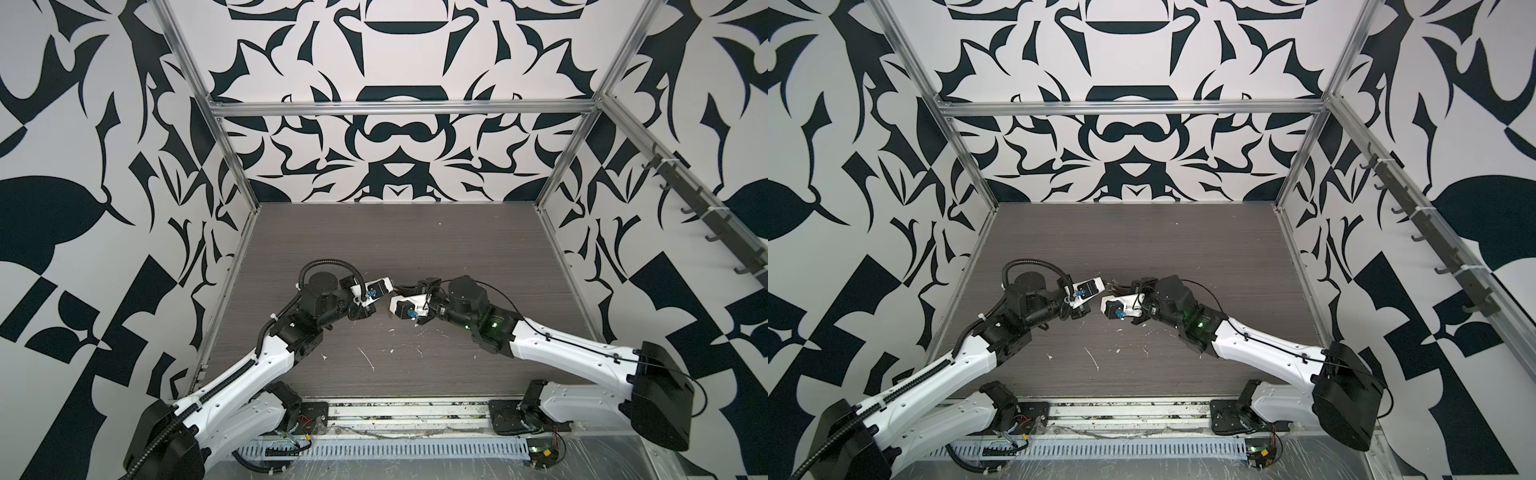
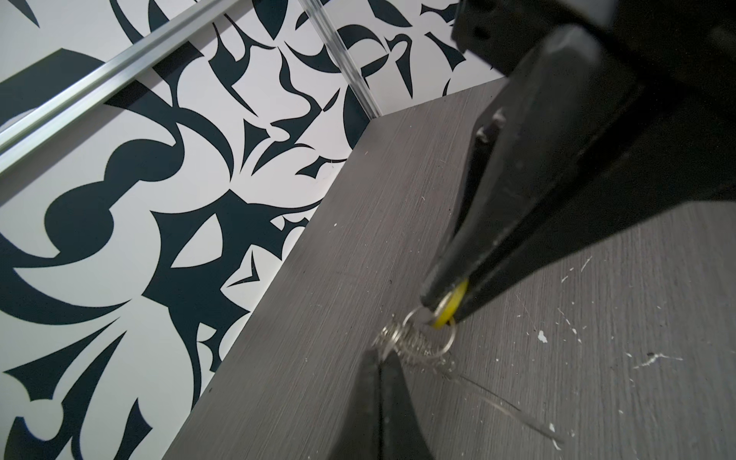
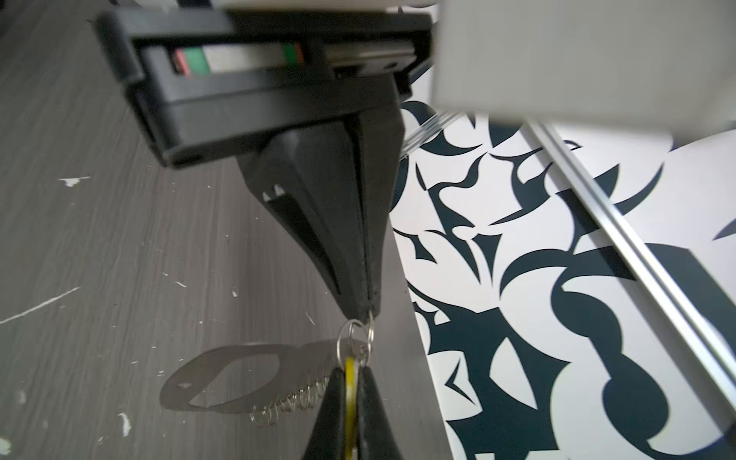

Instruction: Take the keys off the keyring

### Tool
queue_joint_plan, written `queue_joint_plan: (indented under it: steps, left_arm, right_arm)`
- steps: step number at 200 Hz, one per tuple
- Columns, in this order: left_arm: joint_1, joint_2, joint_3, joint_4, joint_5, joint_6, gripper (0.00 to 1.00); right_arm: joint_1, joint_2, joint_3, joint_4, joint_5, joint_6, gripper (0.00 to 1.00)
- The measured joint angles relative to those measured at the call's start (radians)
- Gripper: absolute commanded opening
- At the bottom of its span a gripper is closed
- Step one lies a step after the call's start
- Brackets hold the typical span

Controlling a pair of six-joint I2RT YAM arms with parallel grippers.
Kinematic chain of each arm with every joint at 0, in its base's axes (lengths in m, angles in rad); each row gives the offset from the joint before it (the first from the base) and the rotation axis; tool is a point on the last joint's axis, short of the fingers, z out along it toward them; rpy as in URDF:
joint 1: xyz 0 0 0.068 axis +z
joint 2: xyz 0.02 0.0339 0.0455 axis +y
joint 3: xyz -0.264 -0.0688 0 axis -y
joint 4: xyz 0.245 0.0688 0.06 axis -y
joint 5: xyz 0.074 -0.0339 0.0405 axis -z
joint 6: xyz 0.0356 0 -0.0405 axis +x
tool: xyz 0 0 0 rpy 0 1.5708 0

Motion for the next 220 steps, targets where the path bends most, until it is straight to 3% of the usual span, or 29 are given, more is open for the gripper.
queue_joint_plan:
  steps: [36, 122, 220]
  left_arm:
    - [-0.016, 0.016, 0.026, 0.002, -0.042, -0.031, 0.0]
    - [-0.023, 0.023, 0.082, -0.064, -0.025, -0.095, 0.0]
    - [-0.02, 0.058, 0.182, -0.247, 0.007, -0.208, 0.0]
  right_arm:
    - [0.018, -0.001, -0.023, 0.077, 0.07, -0.06, 0.0]
    - [0.016, -0.033, -0.048, 0.122, 0.058, -0.108, 0.0]
    - [0.017, -0.033, -0.026, 0.071, 0.069, -0.526, 0.0]
